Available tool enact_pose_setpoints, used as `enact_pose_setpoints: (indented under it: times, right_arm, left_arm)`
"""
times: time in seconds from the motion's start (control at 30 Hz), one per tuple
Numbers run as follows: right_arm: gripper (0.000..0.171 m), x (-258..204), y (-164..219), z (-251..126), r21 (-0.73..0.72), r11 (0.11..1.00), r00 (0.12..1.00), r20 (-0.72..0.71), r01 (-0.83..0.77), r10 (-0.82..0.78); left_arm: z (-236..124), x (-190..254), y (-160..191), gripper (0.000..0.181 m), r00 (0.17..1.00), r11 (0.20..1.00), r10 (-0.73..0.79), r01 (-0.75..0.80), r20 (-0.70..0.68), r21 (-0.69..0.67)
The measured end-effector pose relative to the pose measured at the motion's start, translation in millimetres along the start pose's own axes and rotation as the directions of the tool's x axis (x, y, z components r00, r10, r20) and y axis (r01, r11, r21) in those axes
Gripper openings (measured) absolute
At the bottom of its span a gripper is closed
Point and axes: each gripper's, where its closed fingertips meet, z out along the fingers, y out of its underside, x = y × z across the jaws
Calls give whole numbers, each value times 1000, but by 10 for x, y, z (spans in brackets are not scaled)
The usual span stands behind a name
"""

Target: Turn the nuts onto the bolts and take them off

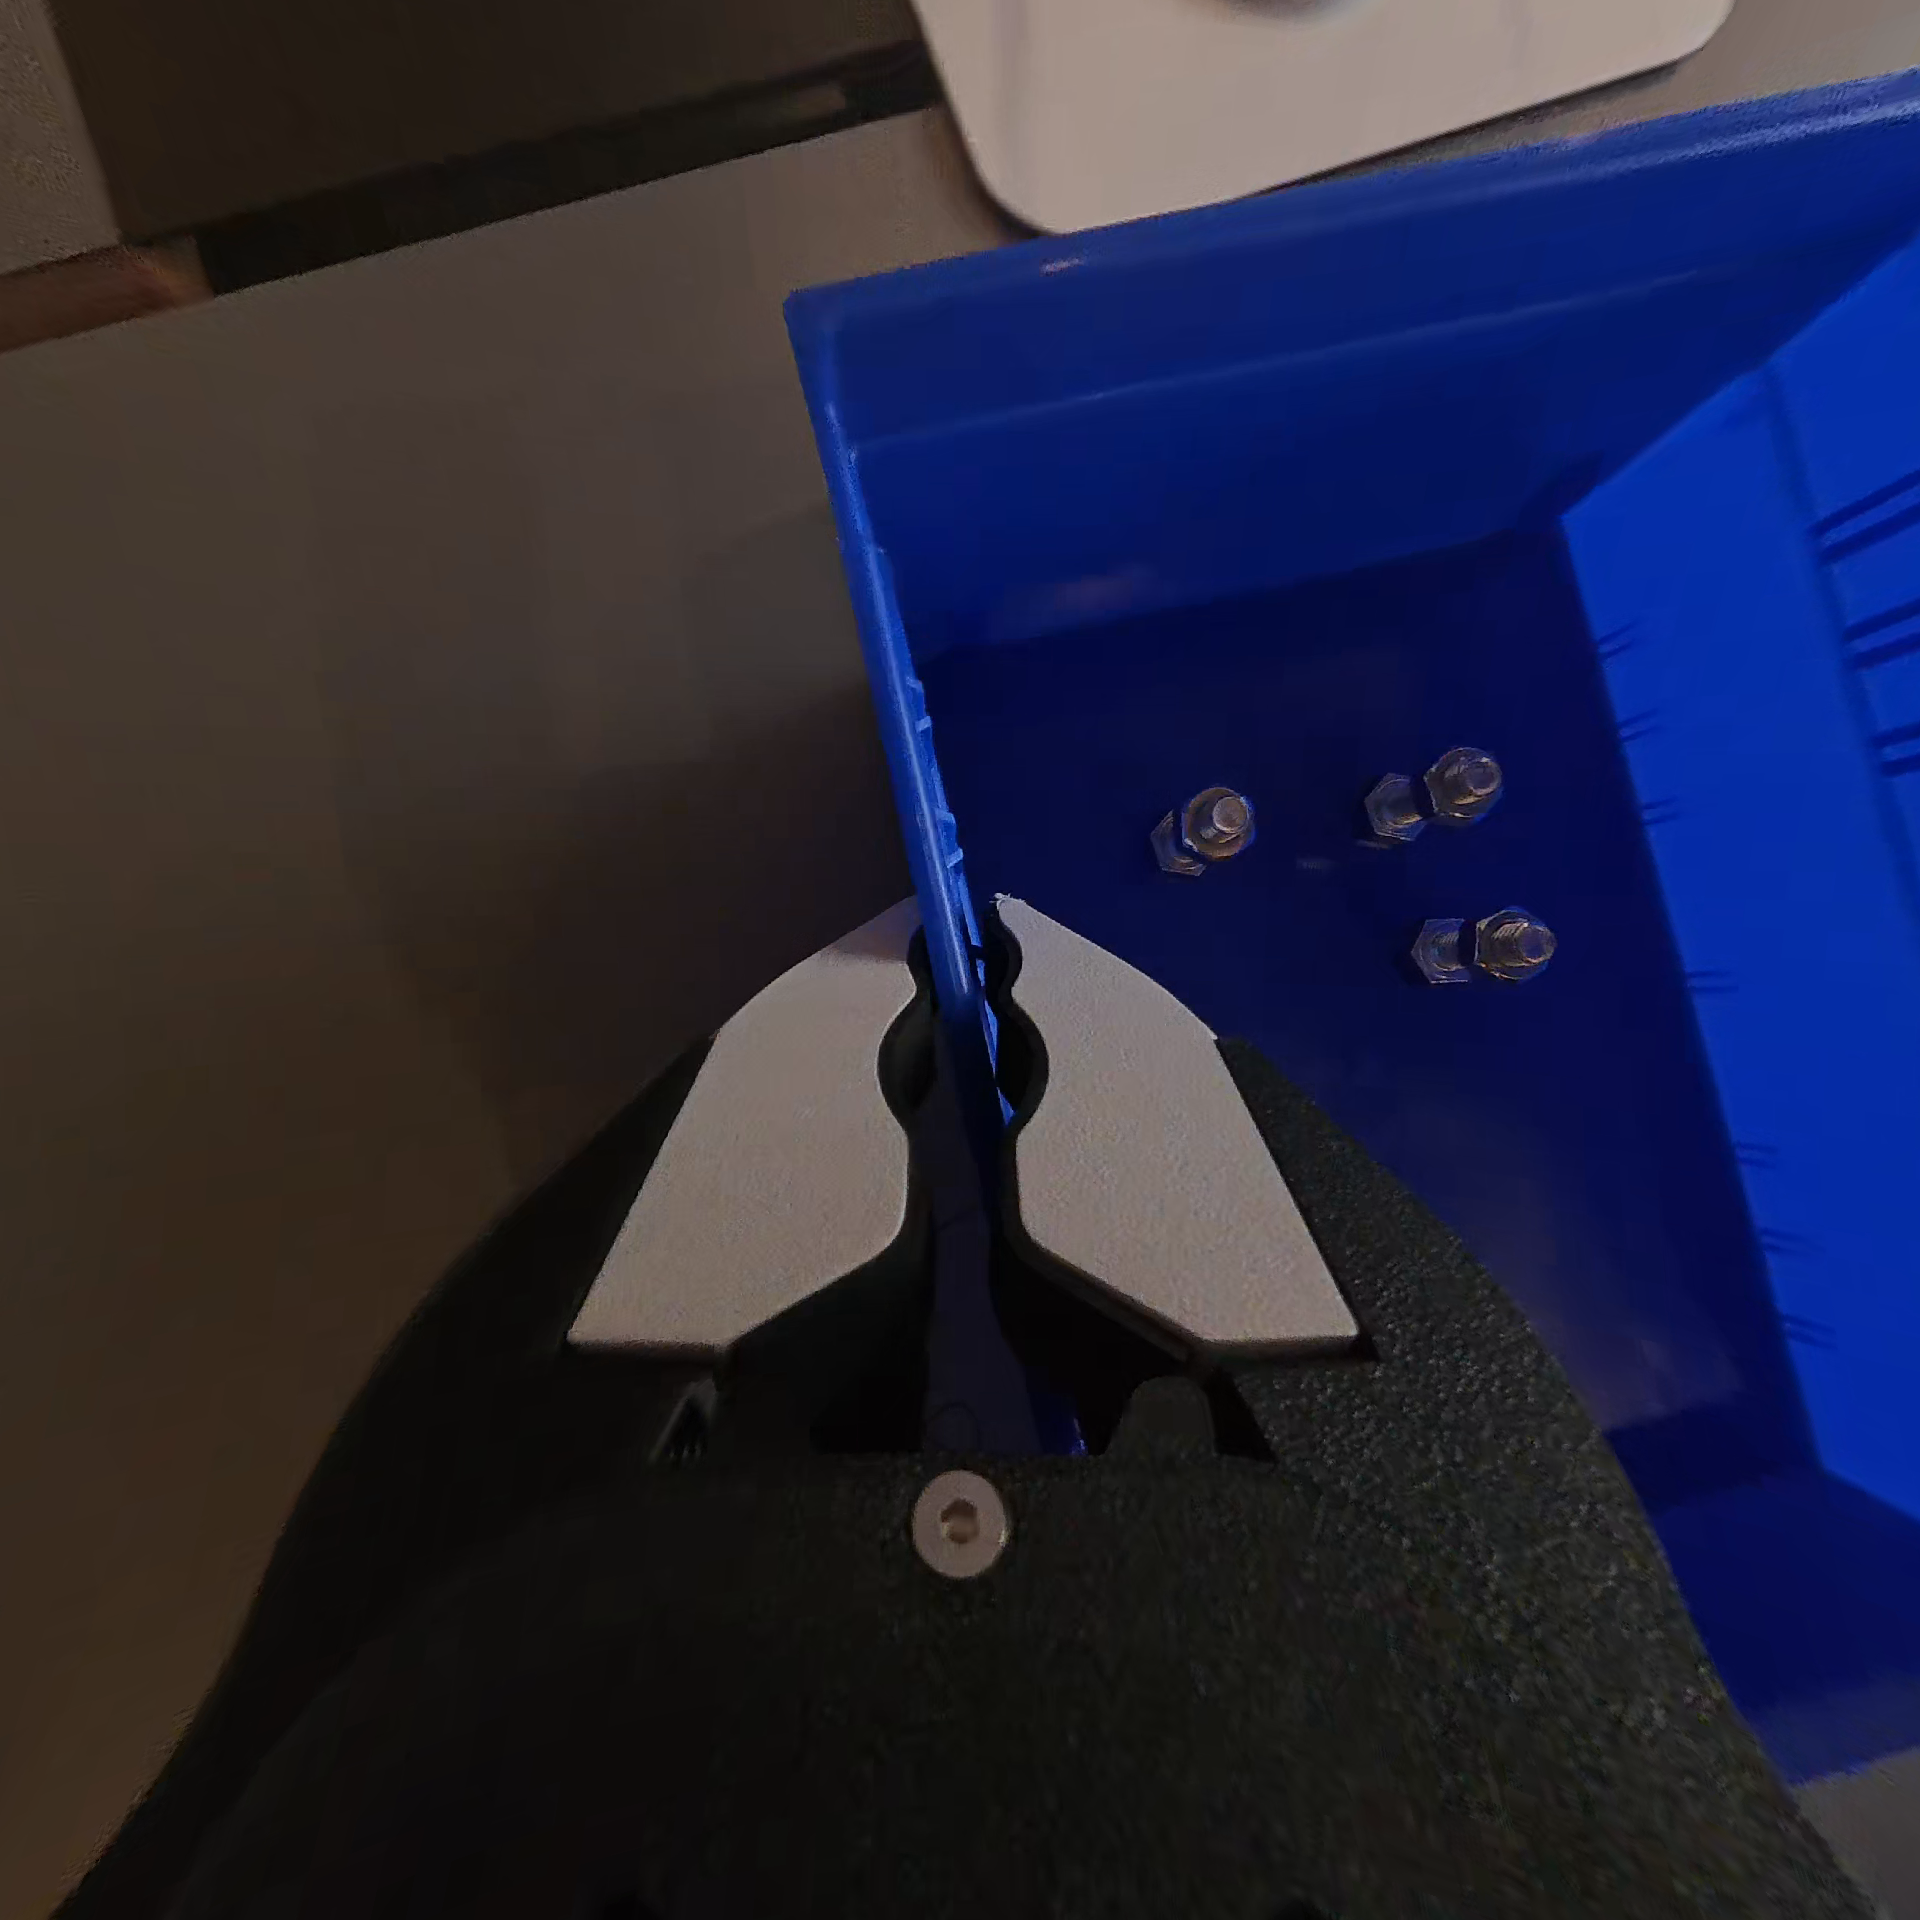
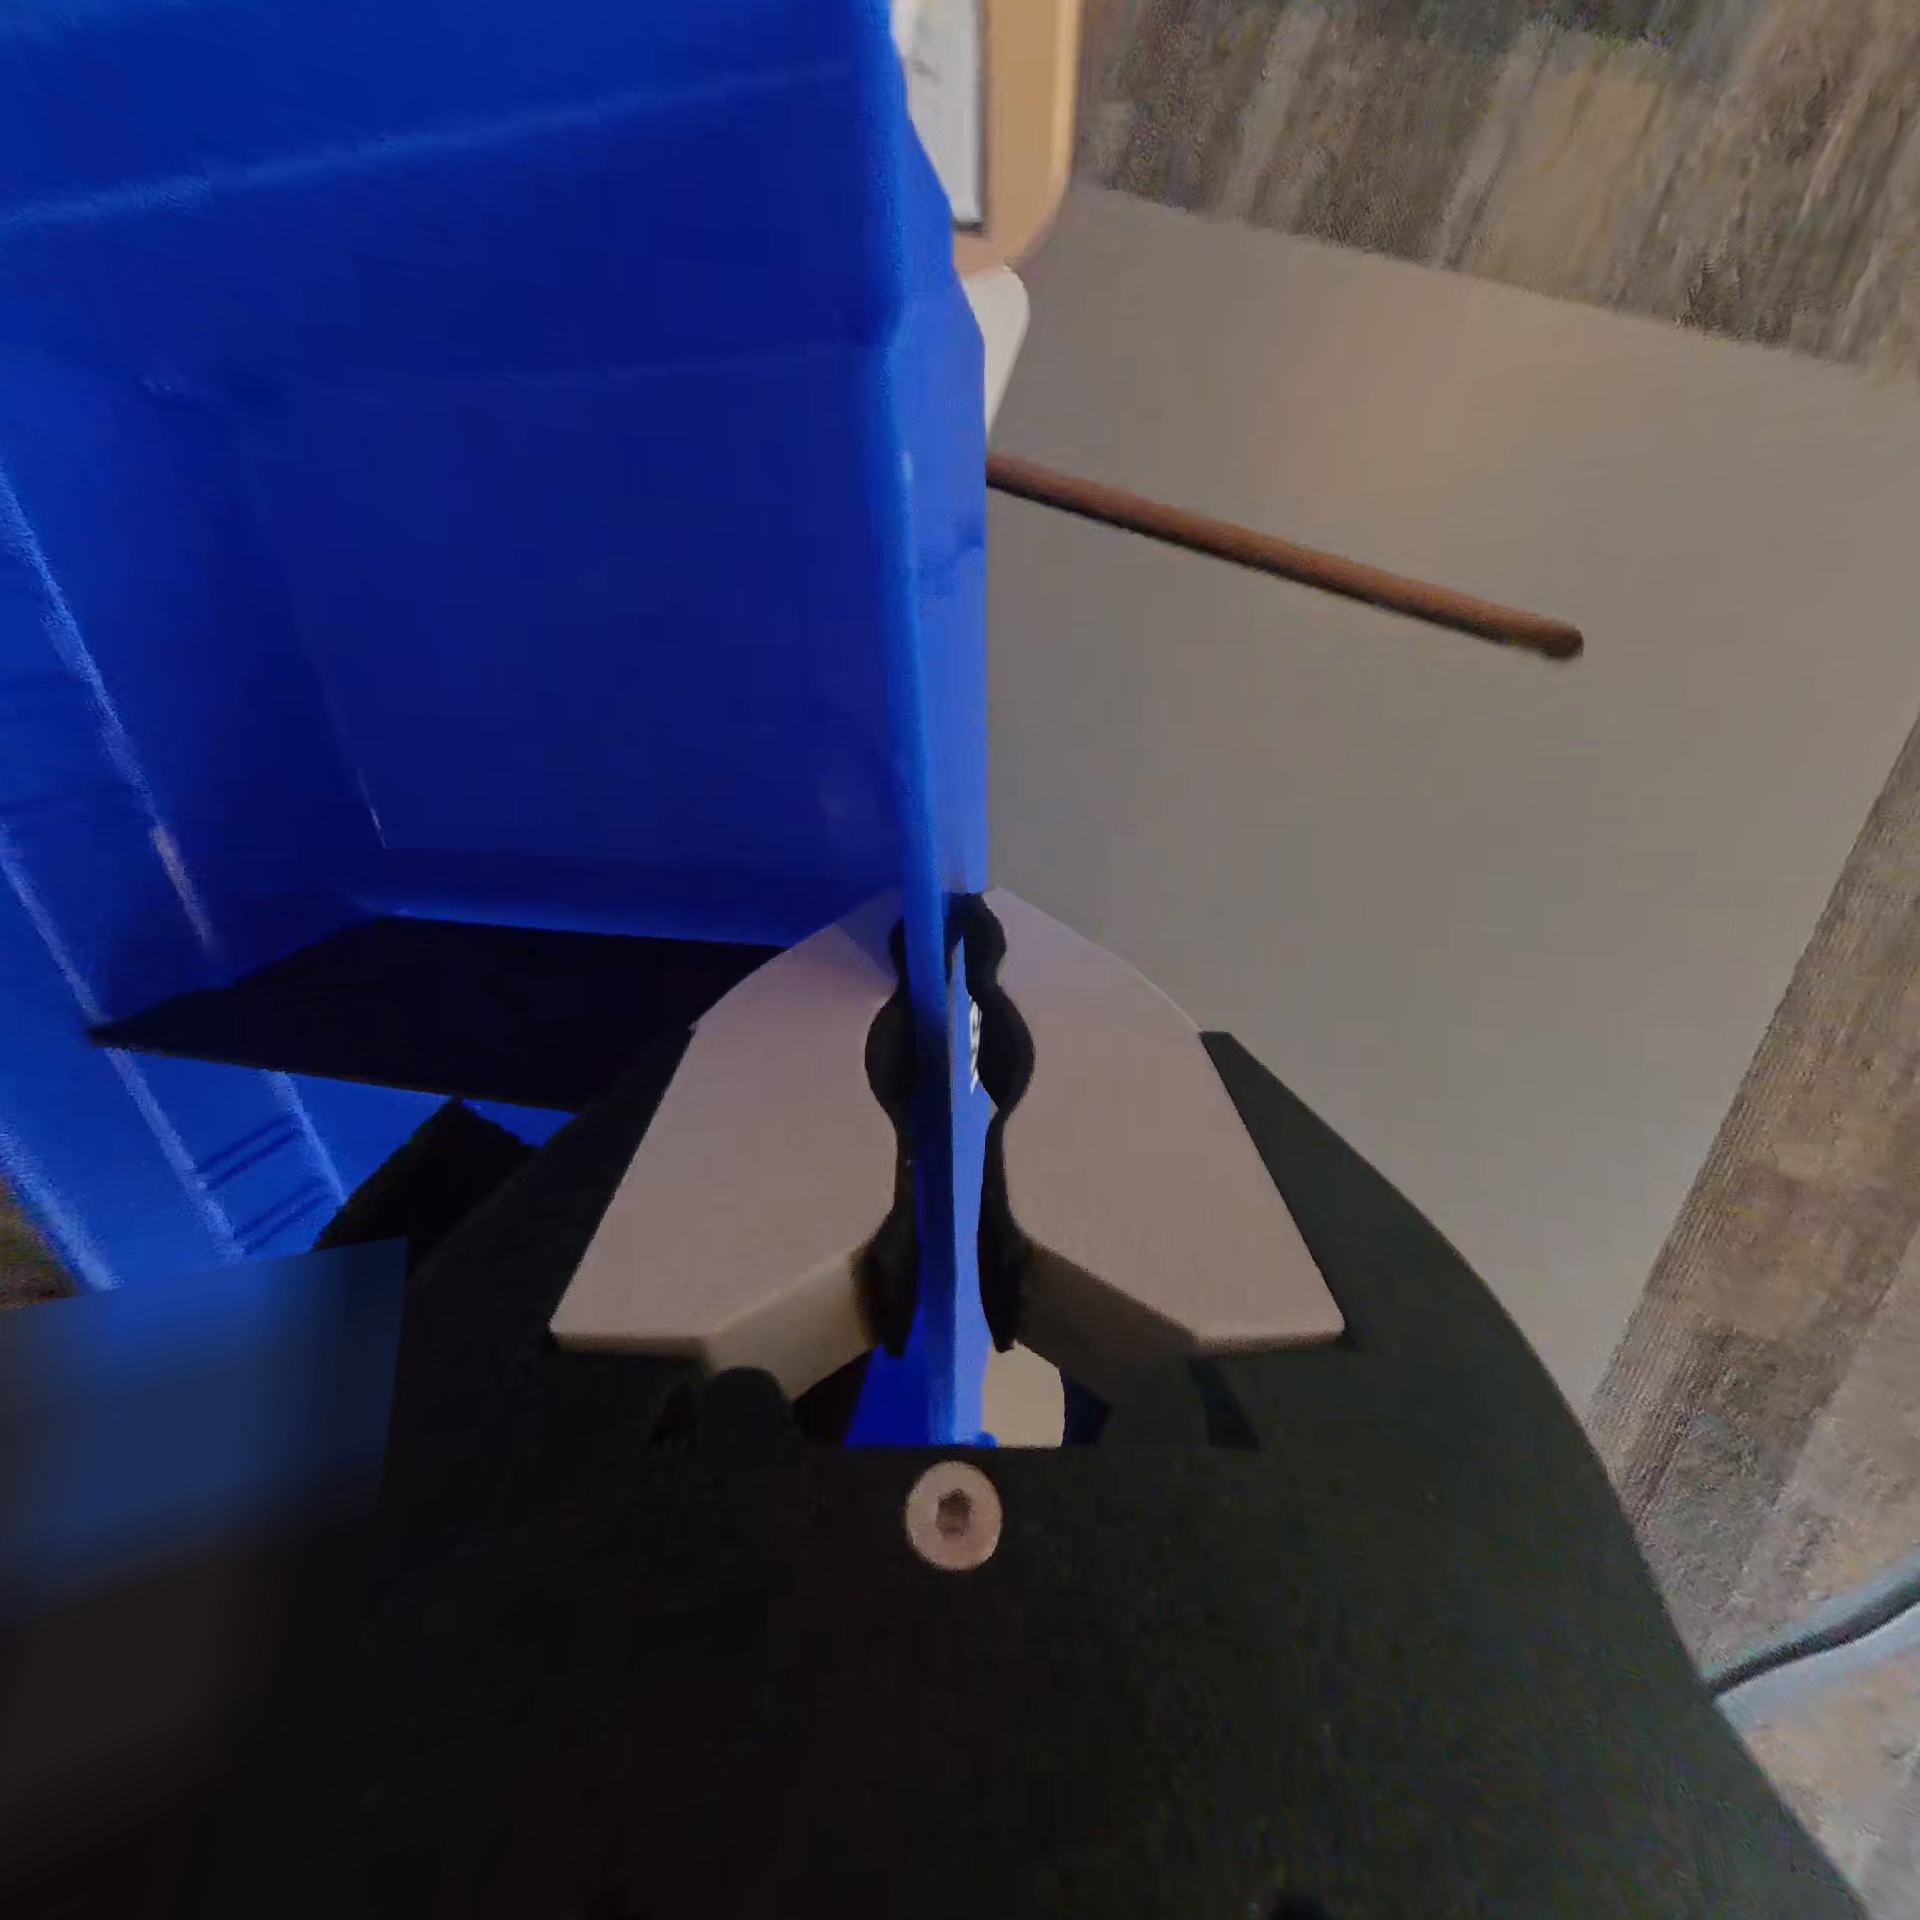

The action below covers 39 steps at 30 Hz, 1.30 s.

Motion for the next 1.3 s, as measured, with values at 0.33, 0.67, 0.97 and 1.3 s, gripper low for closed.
enact_pose_setpoints:
  times: [0.33, 0.67, 0.97, 1.3]
  right_arm:
    - [9, 1080, 1363, 410, -56, 979, 980, -55, -194, 191]
    - [6, 1614, 2109, 961, -149, 885, 897, -103, -441, 429]
    - [4, 1716, 2134, 1233, -202, 897, 917, -155, -393, 367]
    - [5, 1626, 2315, 1321, -293, 887, 931, -193, -357, 310]
  left_arm:
    - [-318, -849, 373, 7, 991, 995, -96, 95, 88, 15]
    - [-620, -1395, 758, 7, 983, 991, -130, 127, 128, 27]
    - [-750, -1647, 908, 7, 981, 988, -150, 145, 125, 48]
    - [-754, -1625, 893, 7, 979, 990, -139, 132, 148, 55]
